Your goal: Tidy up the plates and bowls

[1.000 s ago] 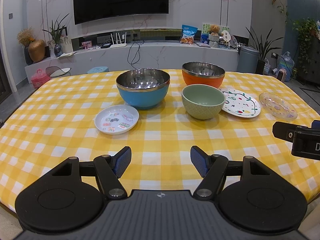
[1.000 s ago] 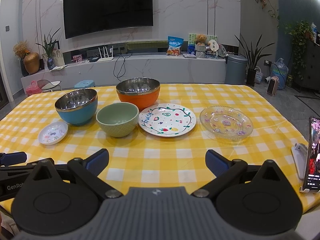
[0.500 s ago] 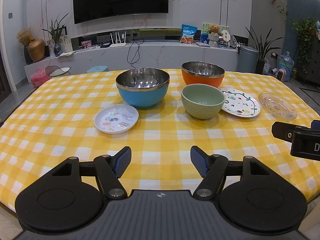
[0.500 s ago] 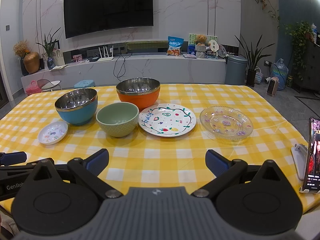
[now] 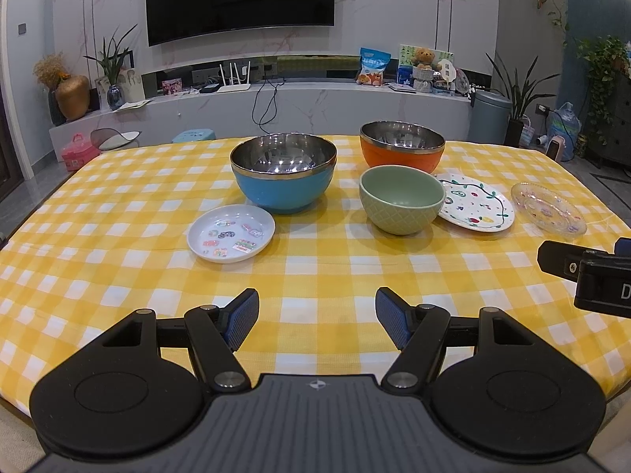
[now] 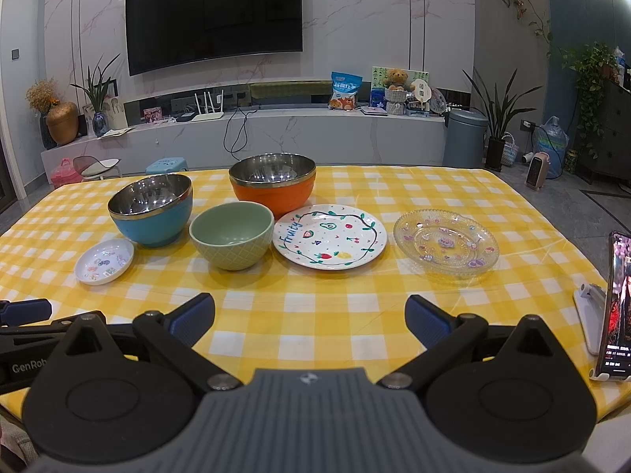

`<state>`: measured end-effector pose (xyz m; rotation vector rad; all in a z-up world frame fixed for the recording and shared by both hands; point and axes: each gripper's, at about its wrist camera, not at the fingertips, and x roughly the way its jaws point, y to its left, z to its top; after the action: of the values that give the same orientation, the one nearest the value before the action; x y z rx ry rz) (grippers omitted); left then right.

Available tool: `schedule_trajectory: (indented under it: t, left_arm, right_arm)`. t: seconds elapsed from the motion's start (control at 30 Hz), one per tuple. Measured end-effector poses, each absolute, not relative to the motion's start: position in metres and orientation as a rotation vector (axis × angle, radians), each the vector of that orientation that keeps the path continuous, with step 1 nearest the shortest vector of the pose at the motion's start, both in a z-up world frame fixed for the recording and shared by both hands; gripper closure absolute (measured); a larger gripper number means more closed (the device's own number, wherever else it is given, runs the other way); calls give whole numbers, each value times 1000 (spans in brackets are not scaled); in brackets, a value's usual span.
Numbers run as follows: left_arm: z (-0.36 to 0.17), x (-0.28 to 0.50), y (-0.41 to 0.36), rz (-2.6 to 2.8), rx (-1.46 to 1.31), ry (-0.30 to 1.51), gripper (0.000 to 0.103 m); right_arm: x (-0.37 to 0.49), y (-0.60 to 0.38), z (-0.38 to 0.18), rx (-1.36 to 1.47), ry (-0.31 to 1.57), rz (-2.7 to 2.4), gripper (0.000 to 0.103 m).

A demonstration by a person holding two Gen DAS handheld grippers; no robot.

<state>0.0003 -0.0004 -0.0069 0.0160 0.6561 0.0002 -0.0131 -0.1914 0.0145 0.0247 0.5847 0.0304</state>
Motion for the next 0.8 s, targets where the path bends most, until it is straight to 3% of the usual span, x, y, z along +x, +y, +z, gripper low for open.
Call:
schedule_trajectory:
  t: [0.8]
  left_arm:
    - [-6, 0, 0, -7, 6, 656, 25]
  right_arm:
    - [-13, -191, 14, 24, 589, 38, 3]
